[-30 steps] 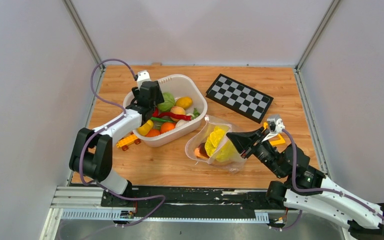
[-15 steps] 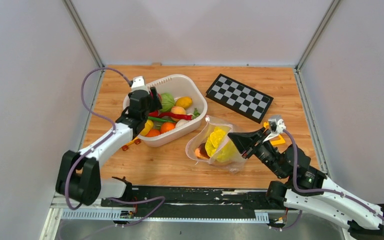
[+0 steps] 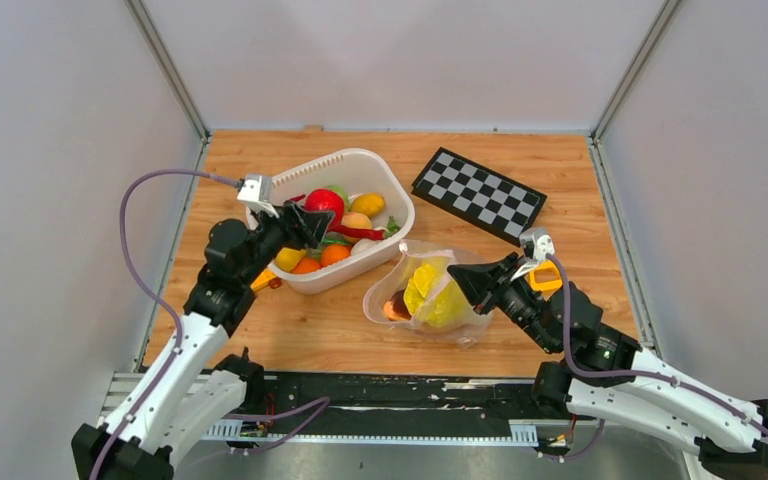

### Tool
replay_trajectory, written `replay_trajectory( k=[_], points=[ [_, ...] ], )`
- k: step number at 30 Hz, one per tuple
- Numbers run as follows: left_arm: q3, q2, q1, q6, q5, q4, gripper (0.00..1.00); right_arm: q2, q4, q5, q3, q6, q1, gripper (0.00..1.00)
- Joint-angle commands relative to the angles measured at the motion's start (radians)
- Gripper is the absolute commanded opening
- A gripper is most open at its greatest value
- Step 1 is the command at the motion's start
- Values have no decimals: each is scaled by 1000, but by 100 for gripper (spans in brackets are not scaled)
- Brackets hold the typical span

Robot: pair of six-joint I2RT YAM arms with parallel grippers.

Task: Place the food in the zip-top bag and seal the zipper
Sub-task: Pick up the fake vegetable from the bin, then place the fake vegetable in the zipper food storage bag.

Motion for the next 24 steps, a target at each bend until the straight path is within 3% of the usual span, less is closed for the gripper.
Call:
replay_trajectory(
  k=[1, 9, 13, 20, 24],
  points=[
    [-27, -127, 1, -62, 214, 6, 39, 12, 45, 32, -1, 25, 1, 0],
    [-51, -226, -4, -148, 524, 110, 39, 16, 85, 27, -23, 48, 1, 0],
    [-37, -241, -73, -120, 627, 109, 39, 20, 88, 30, -23, 60, 1, 0],
    [59, -155, -326, 125, 545, -142, 37, 36, 108, 17, -25, 70, 1, 0],
    [43, -142, -415, 147, 427, -129, 37, 55, 104, 15, -17, 68, 1, 0]
  ],
)
